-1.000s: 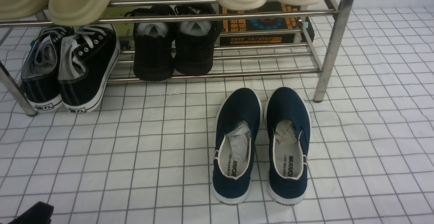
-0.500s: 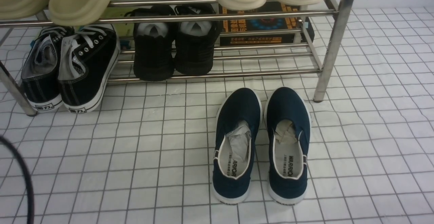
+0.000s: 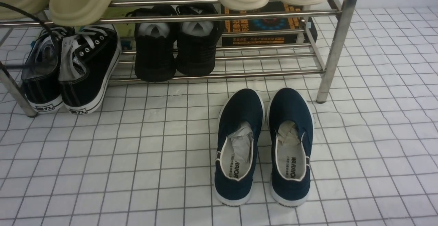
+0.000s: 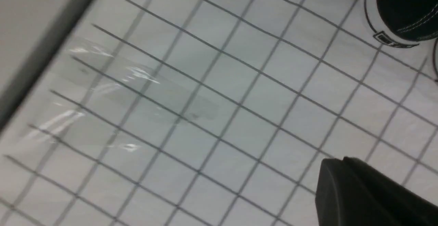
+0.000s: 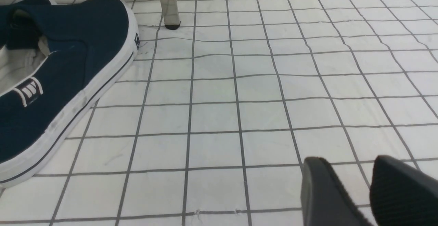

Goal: Take the shoes off the shelf with your hand from the white checkered tablecloth.
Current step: 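Grasp the leftmost shoe on the bottom shelf of the shoe rack with the left gripper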

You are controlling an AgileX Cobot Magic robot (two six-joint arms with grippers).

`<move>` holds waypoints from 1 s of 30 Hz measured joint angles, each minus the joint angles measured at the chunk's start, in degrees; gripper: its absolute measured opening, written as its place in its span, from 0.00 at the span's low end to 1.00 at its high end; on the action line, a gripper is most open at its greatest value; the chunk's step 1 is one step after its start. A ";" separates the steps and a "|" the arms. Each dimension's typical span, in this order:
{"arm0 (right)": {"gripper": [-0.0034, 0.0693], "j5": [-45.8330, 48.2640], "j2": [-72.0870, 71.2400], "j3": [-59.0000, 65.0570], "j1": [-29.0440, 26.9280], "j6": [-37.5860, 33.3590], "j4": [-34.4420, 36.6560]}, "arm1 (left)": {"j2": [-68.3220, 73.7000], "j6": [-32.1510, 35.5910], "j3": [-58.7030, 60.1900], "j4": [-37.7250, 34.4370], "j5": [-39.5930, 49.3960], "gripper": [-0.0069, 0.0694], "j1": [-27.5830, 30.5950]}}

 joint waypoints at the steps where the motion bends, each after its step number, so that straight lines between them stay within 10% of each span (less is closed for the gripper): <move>1: 0.36 0.00 0.00 0.00 0.00 0.00 0.00 | 1.76 1.88 -1.47 -3.86 0.05 0.11 1.97; 10: 0.37 0.00 0.00 0.00 0.00 0.00 0.00 | 11.01 6.76 -4.14 -23.86 -11.20 0.15 4.81; 22: 0.37 0.00 0.00 0.00 0.00 0.00 0.00 | 16.55 7.14 -4.32 -22.48 -24.52 0.56 1.73; 30: 0.37 0.00 0.00 0.00 0.00 0.00 0.00 | 21.48 7.14 -4.32 -22.31 -27.00 0.61 1.73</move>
